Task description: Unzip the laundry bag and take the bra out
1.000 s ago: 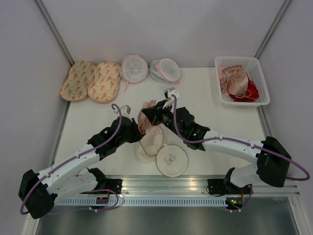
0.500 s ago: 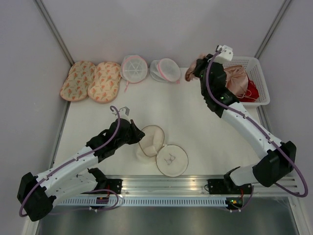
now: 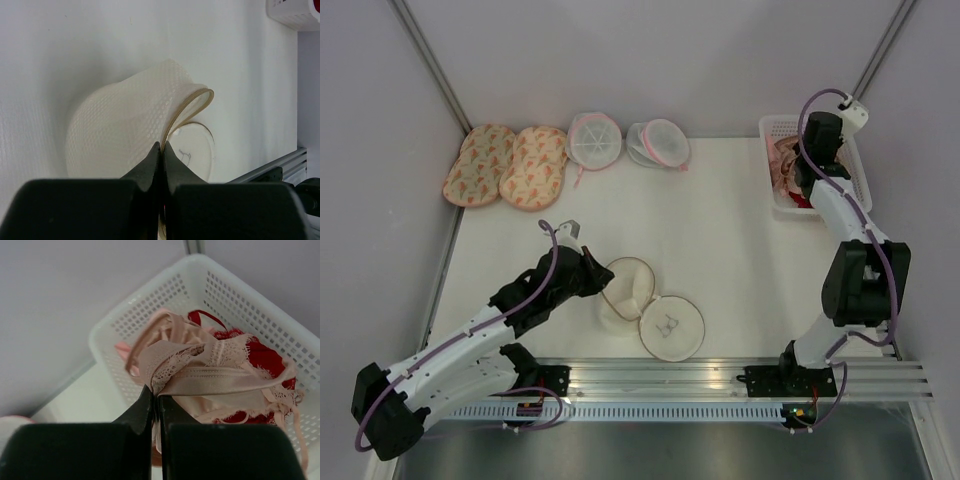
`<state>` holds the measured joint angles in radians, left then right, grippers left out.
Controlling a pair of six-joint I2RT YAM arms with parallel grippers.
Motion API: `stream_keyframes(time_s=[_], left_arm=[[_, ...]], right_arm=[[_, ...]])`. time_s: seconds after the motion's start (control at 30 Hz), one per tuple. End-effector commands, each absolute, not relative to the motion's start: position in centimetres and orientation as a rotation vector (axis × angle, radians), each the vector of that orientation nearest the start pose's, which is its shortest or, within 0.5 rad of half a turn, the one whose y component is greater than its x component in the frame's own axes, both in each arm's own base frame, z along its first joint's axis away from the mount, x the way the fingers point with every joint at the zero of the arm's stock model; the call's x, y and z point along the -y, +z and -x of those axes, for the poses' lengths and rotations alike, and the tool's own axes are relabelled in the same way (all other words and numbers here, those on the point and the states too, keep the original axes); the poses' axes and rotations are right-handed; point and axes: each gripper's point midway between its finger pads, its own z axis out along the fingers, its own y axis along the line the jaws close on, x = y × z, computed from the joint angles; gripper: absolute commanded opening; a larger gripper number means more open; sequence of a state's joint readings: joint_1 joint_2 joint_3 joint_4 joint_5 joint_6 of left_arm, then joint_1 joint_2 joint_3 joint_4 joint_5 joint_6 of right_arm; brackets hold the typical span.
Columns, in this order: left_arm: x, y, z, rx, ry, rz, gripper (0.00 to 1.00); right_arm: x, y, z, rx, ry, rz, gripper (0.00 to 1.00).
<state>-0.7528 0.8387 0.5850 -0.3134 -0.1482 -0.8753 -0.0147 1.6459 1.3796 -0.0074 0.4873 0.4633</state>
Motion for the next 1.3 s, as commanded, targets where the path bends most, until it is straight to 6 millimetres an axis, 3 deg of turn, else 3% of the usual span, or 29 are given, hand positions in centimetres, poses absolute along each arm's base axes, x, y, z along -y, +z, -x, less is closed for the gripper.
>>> stream_keyframes(time_s=[0.0, 0.1, 0.23, 0.27, 0.37, 0.47, 0.53, 0.57, 0.63, 0.67, 0.7, 0.77, 0.83, 0.87, 0.93, 0.97, 1.13, 1.17, 1.23, 1.27], left_arm=[[20.3, 15.2, -21.0, -2.208, -0.795, 0.261, 0.02], [20.4, 15.1, -21.0, -2.212, -0.795, 0.261, 0.02], [20.4, 15.2, -21.1, -2.213, -0.791, 0.256, 0.02], [20.4, 15.2, -21.1, -2.214, -0.786, 0.252, 0.02], [20.3, 15.3, -21.2, -2.209, -0.780, 0.255, 0.02], [20.2, 15.1, -21.4, -2.206, -0.771, 0.265, 0.02], [20.2, 14.8, -21.4, -2.206, -0.772, 0.273, 0.02], [20.2, 14.7, -21.4, -2.207, -0.778, 0.272, 0.02], [20.2, 14.2, -21.2, -2.210, -0.785, 0.282, 0.02], [20.0, 13.6, -21.0, -2.221, -0.777, 0.288, 0.02], [20.0, 13.4, -21.0, -2.221, -0.778, 0.299, 0.02], [19.5, 12.6, -20.6, -2.219, -0.783, 0.345, 0.02], [19.2, 12.1, -20.4, -2.210, -0.804, 0.410, 0.02], [18.7, 11.5, -20.2, -2.195, -0.806, 0.440, 0.02], [18.4, 11.3, -20.1, -2.163, -0.839, 0.489, 0.02], [18.1, 10.8, -19.8, -2.145, -0.861, 0.536, 0.02], [16.9, 10.3, -20.0, -2.072, -0.886, 0.671, 0.02], [16.7, 10.0, -20.1, -2.064, -0.877, 0.693, 0.02], [16.5, 10.1, -20.2, -2.044, -0.888, 0.723, 0.02], [16.4, 10.0, -20.2, -2.038, -0.887, 0.731, 0.02]], right_arm=[[9.5, 23.2, -53.1, -1.716, -0.059, -0.787, 0.00], [9.8, 20.4, -53.9, -1.779, -0.016, -0.813, 0.00], [8.6, 18.1, -55.6, -1.887, 0.073, -0.809, 0.00], [8.3, 18.1, -56.1, -1.896, 0.097, -0.795, 0.14], [6.3, 19.3, -57.0, -1.915, 0.217, -0.710, 0.68], [4.0, 22.1, -55.9, -1.891, 0.316, -0.622, 0.84], [2.9, 23.7, -53.6, -1.877, 0.312, -0.583, 0.88], [1.4, 23.9, -52.7, -1.888, 0.295, -0.546, 0.89], [0.7, 24.0, -49.3, -1.912, 0.179, -0.518, 0.89], [-2.1, 23.7, -48.1, -1.940, 0.183, -0.461, 0.89], [-3.0, 23.3, -45.8, -1.958, 0.166, -0.446, 0.89], [-6.1, 22.7, -43.2, -1.975, 0.146, -0.380, 0.89], [-8.1, 21.4, -39.7, -2.006, 0.157, -0.348, 0.89], [-10.2, 20.9, -38.3, -2.021, 0.192, -0.292, 0.89], [-11.1, 19.5, -35.2, -2.053, 0.192, -0.285, 0.89], [-12.9, 19.0, -33.8, -2.076, 0.231, -0.228, 0.89], [-15.1, 15.4, -27.7, -2.203, 0.302, -0.176, 0.84], [-16.5, 14.8, -26.4, -2.230, 0.347, -0.165, 0.83], [-17.0, 12.6, -24.1, -2.300, 0.335, -0.140, 0.82], [-18.3, 11.8, -22.6, -2.331, 0.370, -0.137, 0.81]])
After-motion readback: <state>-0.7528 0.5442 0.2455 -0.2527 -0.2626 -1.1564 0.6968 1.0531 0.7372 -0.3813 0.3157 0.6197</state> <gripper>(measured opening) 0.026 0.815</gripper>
